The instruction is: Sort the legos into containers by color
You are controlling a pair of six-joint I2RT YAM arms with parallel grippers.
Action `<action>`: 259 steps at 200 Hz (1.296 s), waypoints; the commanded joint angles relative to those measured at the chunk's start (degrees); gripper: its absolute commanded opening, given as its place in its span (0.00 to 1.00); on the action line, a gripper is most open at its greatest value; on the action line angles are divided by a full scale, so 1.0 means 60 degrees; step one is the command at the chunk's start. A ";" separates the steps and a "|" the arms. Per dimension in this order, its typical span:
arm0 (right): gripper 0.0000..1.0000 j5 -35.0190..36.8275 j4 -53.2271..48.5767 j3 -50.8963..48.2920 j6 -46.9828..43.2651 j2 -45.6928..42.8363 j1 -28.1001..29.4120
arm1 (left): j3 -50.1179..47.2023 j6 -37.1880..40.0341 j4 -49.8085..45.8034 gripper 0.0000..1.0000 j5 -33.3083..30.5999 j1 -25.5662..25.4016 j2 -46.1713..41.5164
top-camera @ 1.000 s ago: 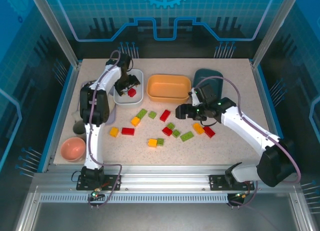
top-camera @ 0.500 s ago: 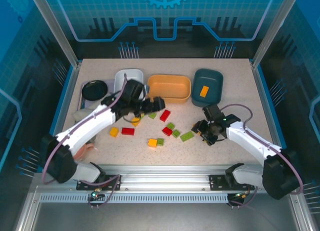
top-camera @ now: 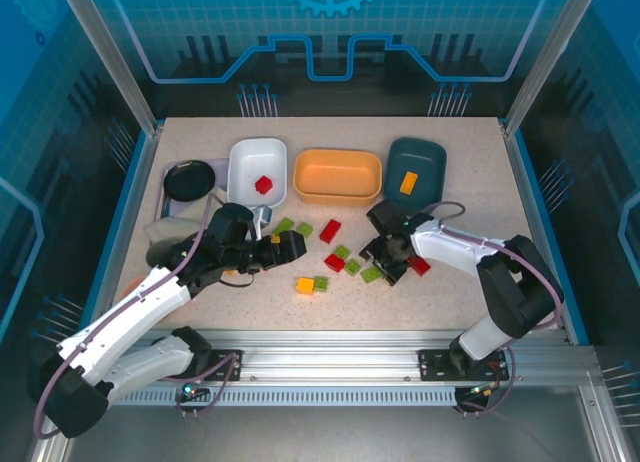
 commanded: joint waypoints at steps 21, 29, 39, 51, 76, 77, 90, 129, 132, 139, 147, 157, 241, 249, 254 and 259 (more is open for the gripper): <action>0.53 0.0210 -0.0430 0.0346 0.0916 0.0772 0.0209 | 0.0105 0.0093 -0.0443 0.97 0.0098 -0.0030 -0.0165; 0.51 0.0202 -0.0563 0.0420 0.0991 0.0926 0.0214 | 0.0123 0.0127 -0.0455 0.97 0.0105 -0.0030 -0.0173; 0.49 0.0202 -0.0737 0.0533 0.1045 0.1134 0.0214 | 0.0151 0.0156 -0.0490 0.97 0.0111 -0.0038 -0.0208; 0.47 0.0202 -0.0756 0.0634 0.1022 0.1333 0.0214 | 0.0181 0.0186 -0.0516 0.97 0.0110 -0.0018 -0.0203; 0.35 0.0312 -0.0861 0.0926 0.0827 0.1644 0.0214 | 0.0211 0.0190 -0.0492 0.97 0.0069 -0.0030 -0.0149; 0.35 0.0315 -0.0878 0.0939 0.0816 0.1639 0.0214 | 0.0218 0.0189 -0.0485 0.97 0.0076 -0.0030 -0.0143; 0.28 0.0418 -0.0950 0.1065 0.0626 0.1562 0.0203 | 0.0279 0.0158 -0.0441 0.97 0.0055 -0.0023 -0.0096; 0.26 0.1835 -0.2011 0.2760 -0.1402 0.0622 0.0228 | 0.1104 0.0252 -0.0549 0.96 -0.0403 -0.0030 0.0239; 0.26 0.1897 -0.2045 0.2956 -0.1636 0.0624 0.0228 | 0.1245 0.0293 -0.0607 0.96 -0.0498 -0.0019 0.0277; 0.26 0.2021 -0.2079 0.3411 -0.2160 0.0681 0.0219 | 0.1622 0.0382 -0.0729 0.96 -0.0719 0.0013 0.0466; 0.26 0.2071 -0.2095 0.3965 -0.2747 0.0896 0.0203 | 0.2036 0.0434 -0.0914 0.96 -0.0912 0.0107 0.0706; 0.25 0.2089 -0.2090 0.4777 -0.3435 0.1309 0.0149 | 0.2463 0.0386 -0.0963 0.96 -0.0898 0.0389 0.1073; 0.23 0.0913 -0.3727 1.3155 -0.6237 0.7873 -0.1025 | 0.5020 0.0189 -0.0549 0.96 -0.0322 0.2032 0.4119; 0.24 0.0815 -0.4197 1.4112 -0.6313 0.8549 -0.1105 | 0.5087 0.0189 -0.0564 0.96 -0.0382 0.2061 0.4230; 0.24 0.0745 -0.4457 1.4582 -0.6330 0.8915 -0.1160 | 0.5105 0.0164 -0.0588 0.96 -0.0406 0.2089 0.4259; 0.25 0.0696 -0.4693 1.5053 -0.6347 0.9223 -0.1201 | 0.5103 0.0127 -0.0621 0.96 -0.0442 0.2114 0.4299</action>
